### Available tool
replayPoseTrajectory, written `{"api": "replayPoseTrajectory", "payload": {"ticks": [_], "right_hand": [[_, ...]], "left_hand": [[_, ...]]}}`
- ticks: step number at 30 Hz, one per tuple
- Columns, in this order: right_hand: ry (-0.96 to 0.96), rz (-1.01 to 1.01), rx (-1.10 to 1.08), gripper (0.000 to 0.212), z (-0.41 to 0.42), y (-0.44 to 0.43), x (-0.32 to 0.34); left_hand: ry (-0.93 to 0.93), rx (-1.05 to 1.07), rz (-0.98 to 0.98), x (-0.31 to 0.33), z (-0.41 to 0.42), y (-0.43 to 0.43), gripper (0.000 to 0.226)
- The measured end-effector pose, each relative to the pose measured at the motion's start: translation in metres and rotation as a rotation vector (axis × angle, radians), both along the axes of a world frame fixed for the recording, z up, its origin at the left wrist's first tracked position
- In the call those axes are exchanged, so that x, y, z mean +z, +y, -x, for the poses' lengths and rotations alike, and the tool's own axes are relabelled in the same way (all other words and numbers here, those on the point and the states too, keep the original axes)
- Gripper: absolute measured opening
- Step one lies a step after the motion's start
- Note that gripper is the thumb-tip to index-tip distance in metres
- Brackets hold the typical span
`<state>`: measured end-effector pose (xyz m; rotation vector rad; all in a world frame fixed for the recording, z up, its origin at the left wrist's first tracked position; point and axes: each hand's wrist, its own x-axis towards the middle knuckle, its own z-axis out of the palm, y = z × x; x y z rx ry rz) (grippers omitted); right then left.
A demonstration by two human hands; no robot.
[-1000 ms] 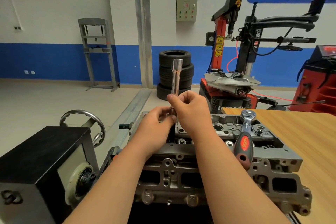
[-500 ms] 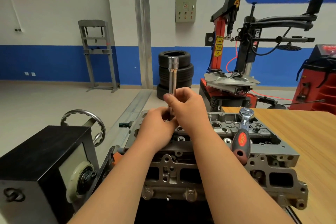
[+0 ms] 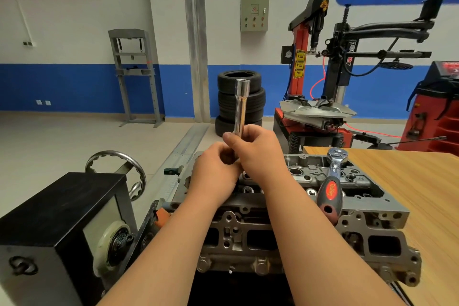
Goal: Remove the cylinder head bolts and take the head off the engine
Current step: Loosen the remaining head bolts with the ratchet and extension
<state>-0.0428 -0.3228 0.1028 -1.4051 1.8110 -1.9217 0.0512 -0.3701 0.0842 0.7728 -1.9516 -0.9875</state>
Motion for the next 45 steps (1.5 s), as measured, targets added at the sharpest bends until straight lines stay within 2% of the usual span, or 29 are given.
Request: {"api": "replayPoseTrajectory", "payload": {"ticks": [4,7,9,13,17,19,21,23,24,25,27,28,29,31,32,33,34,36,37,39,40,41,42,43,45], "right_hand": [[-0.016,-0.102,0.088,0.029,-0.006,0.002,0.005],[0.065,-0.204,0.119,0.027,-0.008,0.001,0.004],[0.123,-0.251,0.071,0.033,-0.006,0.001,0.002],[-0.079,-0.116,-0.051,0.034,-0.003,0.002,0.005],[-0.028,-0.121,-0.012,0.024,-0.010,0.005,0.009],[-0.084,-0.095,0.038,0.035,-0.019,0.005,0.018],[-0.150,-0.096,0.092,0.050,-0.034,0.003,0.022],[-0.198,-0.142,0.077,0.080,-0.051,-0.001,0.021],[-0.242,-0.171,0.067,0.090,-0.052,-0.003,0.019],[-0.335,-0.161,0.082,0.092,-0.047,-0.005,0.023],[-0.671,-0.128,0.083,0.085,-0.020,-0.010,0.038],[-0.832,-0.110,0.022,0.081,-0.003,-0.012,0.044],[-0.892,-0.117,-0.088,0.078,0.012,-0.013,0.047],[-0.864,-0.156,-0.206,0.078,0.017,-0.011,0.038],[-0.824,-0.163,-0.155,0.080,0.005,-0.011,0.031],[-0.798,-0.147,-0.080,0.080,-0.008,-0.010,0.026],[-0.755,-0.147,-0.003,0.073,-0.021,-0.012,0.021],[-0.686,-0.154,0.043,0.055,-0.026,-0.019,0.030],[-0.695,-0.170,0.023,0.056,-0.021,-0.022,0.041],[-0.766,-0.222,-0.087,0.071,0.001,-0.029,0.057],[-0.798,-0.225,-0.147,0.075,0.007,-0.029,0.057],[-0.803,-0.217,-0.168,0.078,0.006,-0.024,0.054],[-0.766,-0.218,-0.149,0.082,-0.003,-0.020,0.047],[-0.736,-0.205,-0.086,0.085,-0.013,-0.017,0.039],[-0.716,-0.166,-0.010,0.071,-0.032,-0.017,0.034]], "left_hand": [[-0.023,-0.156,-0.012,0.000,-0.005,-0.002,0.019],[0.045,-0.080,-0.028,0.000,-0.006,-0.005,0.023],[0.078,-0.004,-0.039,-0.001,-0.005,-0.006,0.023],[0.187,-0.040,-0.106,-0.005,-0.005,-0.008,0.017],[0.270,-0.047,-0.202,0.002,-0.004,-0.007,0.015],[0.310,-0.104,-0.350,0.014,-0.001,-0.002,0.037],[0.395,-0.249,-0.530,0.036,0.006,0.001,0.059],[0.422,-0.376,-0.568,0.049,0.006,0.007,0.068],[0.387,-0.444,-0.536,0.049,-0.001,0.006,0.068],[0.320,-0.518,-0.500,0.049,-0.008,0.007,0.064],[0.172,-0.636,-0.511,0.051,-0.022,0.010,0.053],[0.178,-0.627,-0.502,0.049,-0.032,0.006,0.053],[0.215,-0.555,-0.480,0.046,-0.041,-0.003,0.056],[0.342,-0.201,-0.465,0.050,-0.036,-0.025,0.064],[0.326,-0.206,-0.401,0.051,-0.035,-0.027,0.065],[0.300,-0.385,-0.339,0.048,-0.032,-0.020,0.066],[0.318,-0.503,-0.358,0.044,-0.030,-0.009,0.068],[0.230,-0.642,-0.444,0.043,-0.024,0.007,0.066],[0.201,-0.667,-0.492,0.044,-0.030,0.013,0.065],[0.176,-0.611,-0.480,0.038,-0.042,0.011,0.062],[0.284,-0.544,-0.469,0.035,-0.046,0.005,0.060],[0.382,-0.380,-0.468,0.036,-0.042,-0.005,0.060],[0.404,-0.358,-0.348,0.030,-0.045,-0.015,0.057],[0.383,-0.398,-0.369,0.027,-0.043,-0.011,0.053],[0.327,-0.501,-0.454,0.030,-0.033,0.001,0.053]]}}
